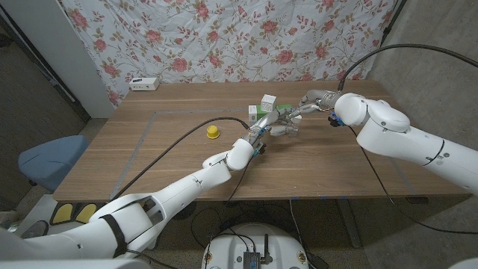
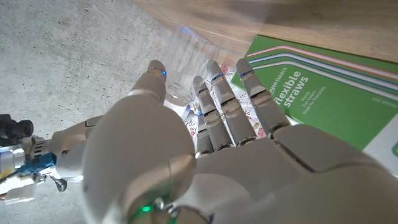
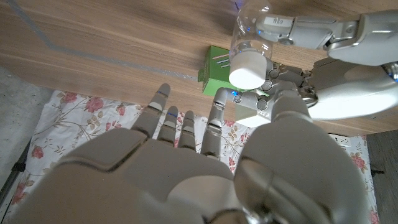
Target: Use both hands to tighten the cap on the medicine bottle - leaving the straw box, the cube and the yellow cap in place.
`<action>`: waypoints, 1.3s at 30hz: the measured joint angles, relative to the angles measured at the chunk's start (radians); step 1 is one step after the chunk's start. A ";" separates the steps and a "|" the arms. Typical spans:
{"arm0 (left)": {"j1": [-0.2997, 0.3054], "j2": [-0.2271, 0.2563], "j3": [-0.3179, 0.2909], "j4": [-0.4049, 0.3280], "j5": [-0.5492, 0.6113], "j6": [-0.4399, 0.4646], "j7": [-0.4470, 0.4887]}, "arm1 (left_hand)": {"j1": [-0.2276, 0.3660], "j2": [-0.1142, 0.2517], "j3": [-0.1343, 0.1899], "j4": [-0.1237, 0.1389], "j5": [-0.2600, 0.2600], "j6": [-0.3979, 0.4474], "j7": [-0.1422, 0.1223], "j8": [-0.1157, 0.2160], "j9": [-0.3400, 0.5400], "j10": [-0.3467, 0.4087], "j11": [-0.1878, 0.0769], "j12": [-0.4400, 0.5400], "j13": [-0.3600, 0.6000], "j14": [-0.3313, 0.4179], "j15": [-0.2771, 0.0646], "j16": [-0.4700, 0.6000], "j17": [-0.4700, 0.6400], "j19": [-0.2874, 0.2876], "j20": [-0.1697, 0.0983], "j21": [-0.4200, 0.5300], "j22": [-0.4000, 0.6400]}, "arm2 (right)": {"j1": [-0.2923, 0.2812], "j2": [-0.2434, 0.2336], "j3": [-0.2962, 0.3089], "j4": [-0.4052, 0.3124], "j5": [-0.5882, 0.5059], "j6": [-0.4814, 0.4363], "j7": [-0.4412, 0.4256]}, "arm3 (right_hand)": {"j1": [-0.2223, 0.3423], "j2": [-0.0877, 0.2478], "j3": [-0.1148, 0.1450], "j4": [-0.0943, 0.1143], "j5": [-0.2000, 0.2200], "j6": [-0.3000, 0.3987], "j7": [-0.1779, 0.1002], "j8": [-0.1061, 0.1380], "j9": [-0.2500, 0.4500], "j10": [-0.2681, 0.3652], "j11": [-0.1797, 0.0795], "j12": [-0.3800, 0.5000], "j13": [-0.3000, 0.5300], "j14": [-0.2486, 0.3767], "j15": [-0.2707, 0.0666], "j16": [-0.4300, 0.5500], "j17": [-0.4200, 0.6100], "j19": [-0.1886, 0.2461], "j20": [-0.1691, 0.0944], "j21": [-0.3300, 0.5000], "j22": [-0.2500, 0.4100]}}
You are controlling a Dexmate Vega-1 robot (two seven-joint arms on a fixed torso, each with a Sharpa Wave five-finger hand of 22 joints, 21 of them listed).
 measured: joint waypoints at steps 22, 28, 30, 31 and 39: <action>0.003 -0.001 0.001 0.005 0.008 -0.015 0.007 | 0.000 0.000 0.007 -0.001 -0.001 0.000 0.000 0.000 0.000 0.000 0.000 0.000 -0.001 0.000 0.000 0.000 0.000 -0.004 -0.004 0.000 0.000 | 0.024 -0.041 0.006 -0.014 0.009 0.045 0.086 | 0.134 0.000 0.057 -0.042 0.035 -0.024 -0.080 -0.018 -0.009 -0.041 -0.013 0.004 0.000 -0.026 -0.006 0.000 -0.005 0.000 0.000 0.000 -0.003; 0.004 0.000 0.001 0.003 0.010 -0.015 0.007 | 0.000 0.000 0.007 -0.001 -0.002 0.000 0.000 0.000 0.000 0.000 0.000 -0.001 0.000 0.000 0.000 0.000 0.000 -0.005 -0.005 0.000 0.000 | 0.019 -0.041 0.006 -0.007 -0.003 0.057 0.089 | 0.157 -0.007 0.066 -0.041 0.035 -0.012 -0.092 -0.018 -0.014 -0.043 -0.014 0.008 0.000 -0.022 -0.010 0.005 -0.005 0.009 -0.009 0.005 -0.003; 0.004 0.000 0.001 0.003 0.010 -0.015 0.007 | 0.000 0.000 0.007 -0.001 -0.002 0.000 0.000 0.000 0.000 0.000 0.000 -0.001 0.000 0.000 0.000 0.000 -0.001 -0.005 -0.005 0.000 0.000 | 0.018 -0.040 0.006 -0.005 -0.007 0.061 0.089 | 0.163 -0.011 0.069 -0.044 0.035 -0.005 -0.099 -0.018 -0.014 -0.043 -0.015 0.008 0.000 -0.017 -0.015 0.005 -0.005 0.009 -0.009 0.005 -0.003; 0.004 0.000 0.001 0.002 0.011 -0.015 0.007 | 0.000 0.000 0.007 -0.001 -0.002 0.000 0.000 0.000 0.000 0.000 0.000 -0.001 0.000 0.000 0.000 0.000 -0.001 -0.005 -0.005 0.000 0.000 | 0.017 -0.039 0.006 -0.003 -0.008 0.064 0.090 | 0.172 -0.009 0.070 -0.045 0.035 -0.005 -0.099 -0.018 -0.014 -0.042 -0.015 0.008 0.000 -0.017 -0.015 0.005 -0.005 0.009 -0.009 0.005 -0.003; 0.003 -0.002 0.003 0.003 0.013 -0.015 0.006 | 0.000 -0.001 0.011 0.003 -0.003 0.000 0.000 0.000 0.000 0.000 0.000 -0.002 0.000 0.000 0.000 0.000 -0.001 -0.006 -0.005 0.000 0.000 | 0.007 -0.031 0.010 0.012 -0.019 0.084 0.091 | 0.193 -0.017 0.075 -0.040 0.035 0.017 -0.120 -0.010 -0.018 -0.035 -0.022 0.012 0.000 -0.017 -0.015 0.005 -0.004 0.014 -0.014 0.005 -0.003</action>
